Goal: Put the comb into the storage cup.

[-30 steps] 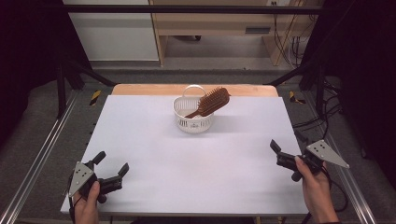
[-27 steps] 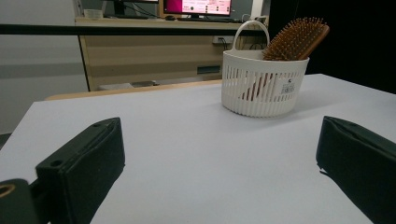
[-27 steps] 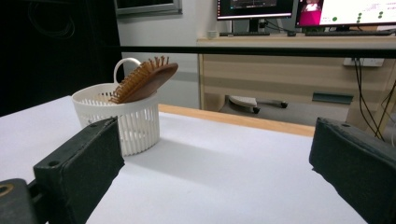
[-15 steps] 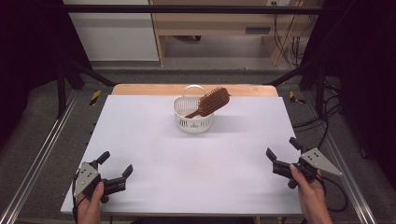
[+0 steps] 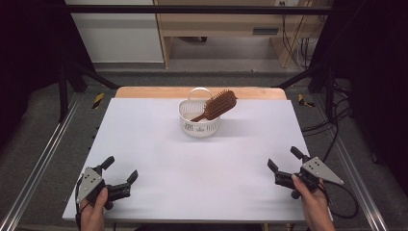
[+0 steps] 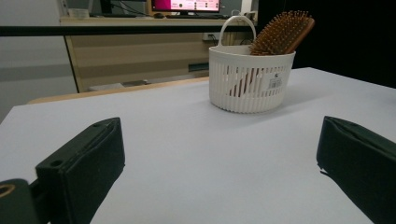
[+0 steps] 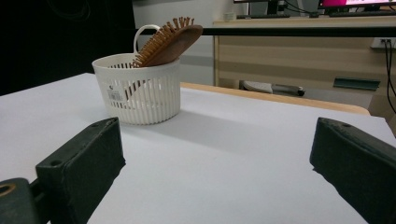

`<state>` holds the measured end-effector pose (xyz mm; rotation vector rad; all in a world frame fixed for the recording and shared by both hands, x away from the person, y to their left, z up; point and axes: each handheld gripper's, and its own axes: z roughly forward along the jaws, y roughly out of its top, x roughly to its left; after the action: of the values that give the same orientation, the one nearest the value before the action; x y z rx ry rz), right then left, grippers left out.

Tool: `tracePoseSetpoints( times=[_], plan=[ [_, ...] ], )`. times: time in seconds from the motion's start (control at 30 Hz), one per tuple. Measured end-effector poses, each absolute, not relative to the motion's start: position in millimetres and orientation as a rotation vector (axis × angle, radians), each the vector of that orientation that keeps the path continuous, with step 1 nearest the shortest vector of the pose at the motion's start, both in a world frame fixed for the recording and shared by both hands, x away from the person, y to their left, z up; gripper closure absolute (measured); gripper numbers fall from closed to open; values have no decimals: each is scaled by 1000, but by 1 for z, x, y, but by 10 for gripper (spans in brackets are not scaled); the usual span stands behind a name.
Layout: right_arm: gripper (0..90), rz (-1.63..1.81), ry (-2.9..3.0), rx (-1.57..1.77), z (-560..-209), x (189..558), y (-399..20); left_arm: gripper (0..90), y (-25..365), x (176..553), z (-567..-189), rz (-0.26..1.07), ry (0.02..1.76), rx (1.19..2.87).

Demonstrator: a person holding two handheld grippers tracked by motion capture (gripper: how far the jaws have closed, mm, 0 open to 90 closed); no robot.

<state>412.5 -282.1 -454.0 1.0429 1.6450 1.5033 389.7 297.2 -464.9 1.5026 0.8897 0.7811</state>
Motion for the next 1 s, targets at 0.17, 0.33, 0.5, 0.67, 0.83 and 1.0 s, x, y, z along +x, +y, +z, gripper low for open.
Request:
tracePoseSetpoints(
  times=[0.17, 0.33, 0.5, 0.67, 0.83, 1.0],
  plan=[
    [29, 1506, 1661, 1039, -461, 412, -278, 12, 298, 390, -464, 768, 893, 1487],
    [28, 1521, 1683, 1023, -464, 413, -270, 12, 297, 391, -465, 758, 894, 1491],
    [28, 1532, 1711, 996, -466, 414, -262, 12, 297, 390, -465, 754, 896, 1487],
    [28, 1554, 1734, 976, -467, 417, -255, 11, 298, 390, -464, 756, 892, 1478],
    [28, 1562, 1763, 943, -466, 420, -247, 11, 300, 389, -463, 751, 893, 1454],
    [31, 1565, 1799, 898, -466, 423, -237, 11, 300, 388, -463, 752, 887, 1444]
  ],
)
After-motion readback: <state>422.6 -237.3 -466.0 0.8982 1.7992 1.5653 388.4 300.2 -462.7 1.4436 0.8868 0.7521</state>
